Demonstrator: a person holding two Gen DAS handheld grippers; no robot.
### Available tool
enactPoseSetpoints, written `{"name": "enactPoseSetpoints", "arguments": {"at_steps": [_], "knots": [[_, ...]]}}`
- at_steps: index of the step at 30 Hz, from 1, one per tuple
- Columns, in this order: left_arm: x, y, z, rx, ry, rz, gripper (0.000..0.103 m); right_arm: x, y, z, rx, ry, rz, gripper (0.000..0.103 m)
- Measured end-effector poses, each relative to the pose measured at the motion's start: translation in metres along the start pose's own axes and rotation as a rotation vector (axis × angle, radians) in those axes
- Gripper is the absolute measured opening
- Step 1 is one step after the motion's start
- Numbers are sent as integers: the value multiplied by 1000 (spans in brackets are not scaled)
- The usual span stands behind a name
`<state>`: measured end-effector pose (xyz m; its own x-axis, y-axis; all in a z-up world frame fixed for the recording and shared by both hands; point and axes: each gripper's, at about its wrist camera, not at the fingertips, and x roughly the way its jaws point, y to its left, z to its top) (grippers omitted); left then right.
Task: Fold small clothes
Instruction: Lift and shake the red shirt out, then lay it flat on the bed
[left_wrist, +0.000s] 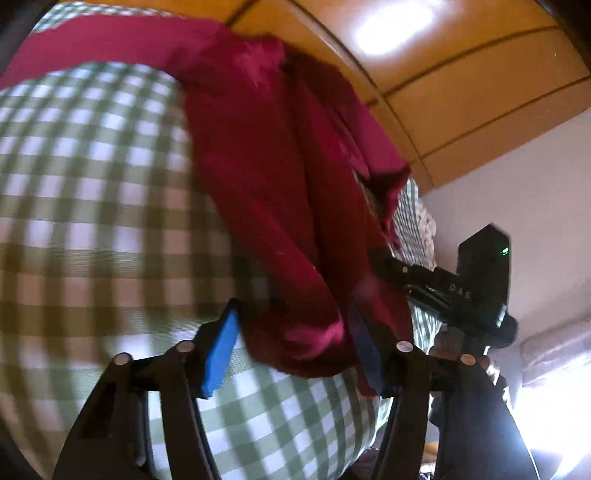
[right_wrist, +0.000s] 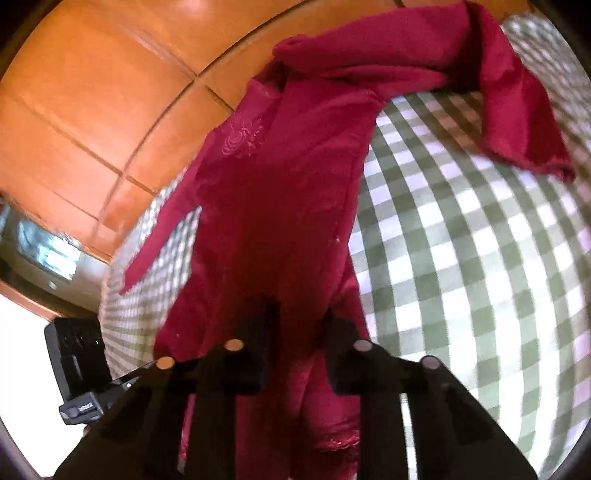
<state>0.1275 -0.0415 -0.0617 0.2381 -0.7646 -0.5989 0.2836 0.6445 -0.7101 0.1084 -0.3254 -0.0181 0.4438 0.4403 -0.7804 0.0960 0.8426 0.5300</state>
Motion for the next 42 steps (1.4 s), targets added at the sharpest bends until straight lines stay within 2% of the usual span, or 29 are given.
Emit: {"name": "enactPoseSetpoints", "arguments": {"at_steps": [1, 2, 6, 11, 14, 15, 18, 19, 23, 25, 27, 28, 30, 31, 32, 33, 36, 37, 39, 41, 42], "knots": [[4, -5, 1, 31, 19, 20, 14, -1, 1, 0, -12, -3, -11, 16], [3, -10, 1, 48, 23, 51, 14, -1, 2, 1, -24, -9, -18, 14], [-36, -18, 6, 57, -45, 45, 11, -36, 7, 4, -86, -58, -16, 9], [-130, -32, 9, 78, -168, -23, 10, -101, 25, 14, -181, -165, 10, 8], [-177, -39, -4, 78, -205, -32, 10, -134, 22, 7, -202, -198, 12, 8], [-191, -38, -13, 61, -202, -37, 10, -140, 17, 2, -207, -199, -18, 8], [-216, -34, -33, 17, -189, -22, 10, -142, -8, -16, -186, -157, -105, 8], [-219, -27, -42, -10, -177, -10, 10, -137, -23, -28, -164, -116, -141, 8], [-201, 2, -76, -101, -85, 54, 11, -112, -61, -72, -134, 25, -292, 8], [-187, 17, -89, -115, -33, 136, 11, -98, -74, -91, -130, 90, -332, 8], [-176, 26, -92, -135, 1, 168, 17, -93, -76, -98, -131, 93, -366, 22], [-174, 31, -93, -158, 4, 167, 23, -94, -75, -98, -125, 84, -378, 25], [-178, 41, -92, -189, -21, 191, 38, -98, -71, -94, -121, 42, -393, 52], [-186, 49, -87, -219, -64, 223, 50, -102, -64, -90, -133, -1, -396, 54], [-194, 54, -90, -240, -96, 240, 55, -103, -54, -84, -148, -25, -390, 56], [-201, 61, -86, -268, -132, 258, 56, -103, -43, -79, -164, -41, -369, 61], [-223, 87, -65, -355, -240, 352, 56, -87, -8, -72, -212, -59, -273, 66], [-230, 97, -55, -390, -277, 394, 56, -80, 2, -72, -225, -54, -240, 66], [-242, 116, -36, -439, -339, 433, 56, -58, 27, -74, -263, -21, -164, 69], [-257, 137, -16, -491, -406, 498, 71, -29, 57, -80, -315, 28, -102, 69], [-265, 145, -8, -513, -441, 524, 71, -20, 65, -85, -331, 46, -84, 69]]}}
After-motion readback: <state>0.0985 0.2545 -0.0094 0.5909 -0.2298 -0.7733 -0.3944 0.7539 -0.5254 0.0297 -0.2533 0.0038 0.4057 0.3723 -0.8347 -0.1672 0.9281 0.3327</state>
